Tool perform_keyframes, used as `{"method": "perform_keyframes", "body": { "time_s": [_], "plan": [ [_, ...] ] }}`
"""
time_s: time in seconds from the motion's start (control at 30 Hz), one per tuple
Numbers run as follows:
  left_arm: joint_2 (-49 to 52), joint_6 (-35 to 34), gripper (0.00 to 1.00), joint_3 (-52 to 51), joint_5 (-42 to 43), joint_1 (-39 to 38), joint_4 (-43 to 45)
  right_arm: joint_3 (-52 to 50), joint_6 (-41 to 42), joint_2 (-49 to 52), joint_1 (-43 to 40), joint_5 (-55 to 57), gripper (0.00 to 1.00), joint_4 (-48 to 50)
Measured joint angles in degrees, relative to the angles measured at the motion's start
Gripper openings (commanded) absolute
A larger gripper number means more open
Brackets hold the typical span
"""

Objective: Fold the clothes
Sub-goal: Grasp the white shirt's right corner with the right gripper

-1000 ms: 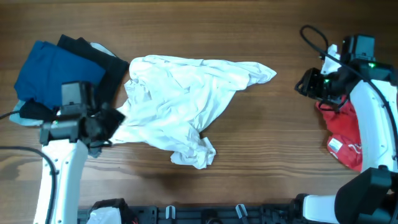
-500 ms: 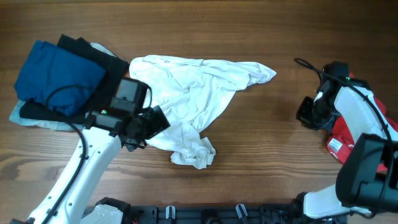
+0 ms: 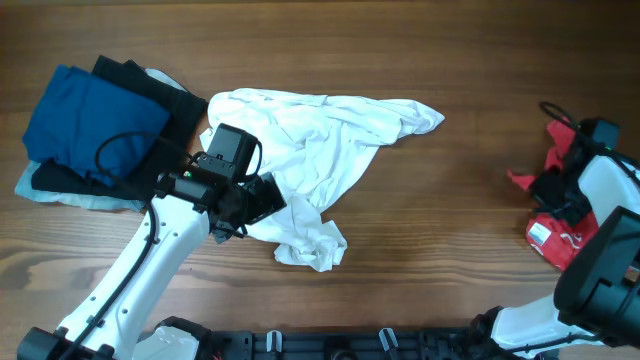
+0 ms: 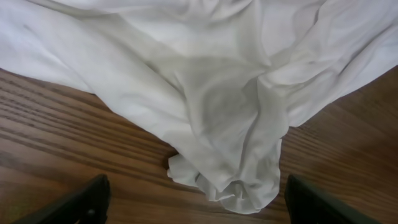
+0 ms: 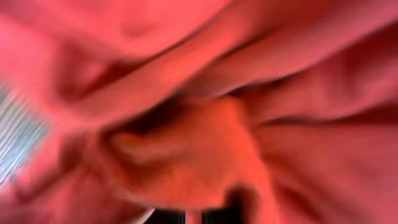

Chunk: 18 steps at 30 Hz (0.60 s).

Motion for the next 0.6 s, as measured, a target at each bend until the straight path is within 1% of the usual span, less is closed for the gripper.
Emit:
{"method": "perform_keyframes", "body": {
  "time_s": [0.13,0.23,0.4,0.53,0.57,0.6],
  "plan": [
    [0.0,0.0,0.9,0.0,0.0,0.0,0.2,0.0,1.6,0.0,-4.4,3.7,0.12,3.5],
    [0.0,0.0,0.9,0.0,0.0,0.0,0.4,0.0,2.7,0.0,-9.2,5.2,0.13,6.5],
    [0.0,0.0,0.9,0.0,0.0,0.0,0.4,0.4,4.9,0.0,-18.1,6.1,0.12,7.7],
    [0.0,0.0,0.92,0.0,0.0,0.0,0.4,1.3,6.0,0.0,-24.1,3.1,0.18,9.8],
    [0.0,0.0,0.92,0.0,0.0,0.0,0.4,1.5,6.0,0.0,-25.3,0.6,0.2,10.8],
    [0.0,0.0,0.92,0.0,0.0,0.0,0.4,1.5,5.8,0.0,-26.0,-3.1,0.24,12.3]
  ]
}}
